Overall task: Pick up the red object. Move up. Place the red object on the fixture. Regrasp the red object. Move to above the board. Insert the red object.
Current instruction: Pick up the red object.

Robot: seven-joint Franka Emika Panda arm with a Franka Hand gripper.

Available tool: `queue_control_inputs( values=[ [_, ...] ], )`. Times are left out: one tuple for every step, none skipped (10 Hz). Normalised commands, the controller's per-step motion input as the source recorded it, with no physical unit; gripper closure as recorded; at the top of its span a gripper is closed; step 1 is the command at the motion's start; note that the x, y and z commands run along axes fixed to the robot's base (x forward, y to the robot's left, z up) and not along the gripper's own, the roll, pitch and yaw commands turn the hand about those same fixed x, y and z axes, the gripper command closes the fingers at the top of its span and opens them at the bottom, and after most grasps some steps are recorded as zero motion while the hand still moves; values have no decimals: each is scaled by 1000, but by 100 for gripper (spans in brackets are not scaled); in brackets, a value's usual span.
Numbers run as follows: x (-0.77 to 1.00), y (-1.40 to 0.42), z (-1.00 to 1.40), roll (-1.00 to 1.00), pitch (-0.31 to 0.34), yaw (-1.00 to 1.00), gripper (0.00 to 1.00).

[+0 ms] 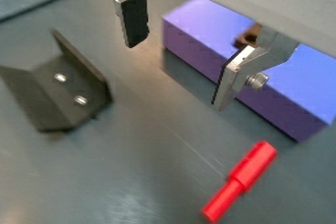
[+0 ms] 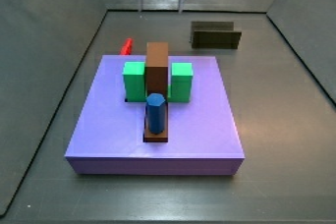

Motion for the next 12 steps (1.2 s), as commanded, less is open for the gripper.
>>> queue_control_inputs(
  values=[
    [-614, -209, -400, -126, -326, 17, 0],
    [-620, -249, -311, -136, -374, 0, 0],
    [-514, -243, -397, -87, -360, 0, 0],
    [-540, -343, -454, 0, -361, 0, 0],
    [-374, -297, -549, 0, -243, 0, 0],
    [-420, -214, -566, -49, -259, 0, 0],
    [-320, -109, -397, -119, -309, 0, 0],
    [-151, -29, -354, -76, -266, 0, 0],
    [-269, -94, -389, -13, -267, 0, 0],
    [-183, -60, -340, -41, -247, -3, 0],
    [-214, -63, -269, -61, -283, -9, 0],
    [-197, -54, -180, -17, -240, -14, 0]
  ],
)
